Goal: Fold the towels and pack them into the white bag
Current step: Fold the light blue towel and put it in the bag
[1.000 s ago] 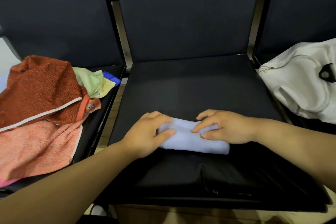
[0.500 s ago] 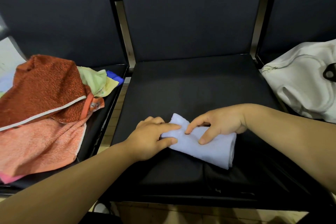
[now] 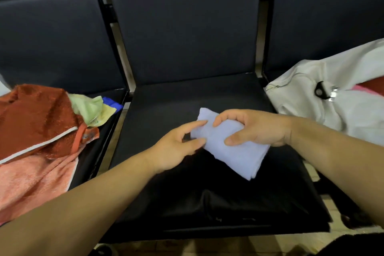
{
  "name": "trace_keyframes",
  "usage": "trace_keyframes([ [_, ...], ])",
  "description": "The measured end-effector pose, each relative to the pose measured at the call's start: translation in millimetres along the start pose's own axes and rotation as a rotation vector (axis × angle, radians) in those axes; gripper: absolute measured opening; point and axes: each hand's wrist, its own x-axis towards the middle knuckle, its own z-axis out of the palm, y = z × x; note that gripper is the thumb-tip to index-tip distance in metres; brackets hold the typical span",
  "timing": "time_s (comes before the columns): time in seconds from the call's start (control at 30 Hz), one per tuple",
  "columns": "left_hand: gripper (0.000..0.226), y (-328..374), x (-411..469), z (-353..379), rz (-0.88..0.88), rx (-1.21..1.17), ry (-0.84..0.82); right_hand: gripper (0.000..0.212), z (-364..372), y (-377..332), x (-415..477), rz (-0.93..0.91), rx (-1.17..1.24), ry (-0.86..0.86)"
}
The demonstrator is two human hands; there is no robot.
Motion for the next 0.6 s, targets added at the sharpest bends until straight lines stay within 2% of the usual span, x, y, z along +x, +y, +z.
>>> trace_keyframes([
  [0.07, 0.046, 35, 21, 25, 0.056, -0.21, 0.019, 0.04, -25, -9, -29, -0.077, -0.003, 0.085],
  [0.13, 0.046, 72, 47, 46, 0.134, -0.248, 0.036, 0.04, -52, -14, -61, -0.134, -0.023, 0.202],
  [0.37, 0.049, 180, 134, 130, 0.375, 0.1, 0.008, 0.04, -144, 17, -150, -0.189, 0.05, 0.568],
  [0.53, 0.056, 221, 186, 186, 0.456, 0.275, -0.061, 0.04, -200, 60, -183, -0.203, 0.123, 0.807],
  [0.6, 0.053, 226, 203, 200, 0.468, 0.36, -0.086, 0.041, -218, 81, -185, -0.225, 0.2, 0.971],
])
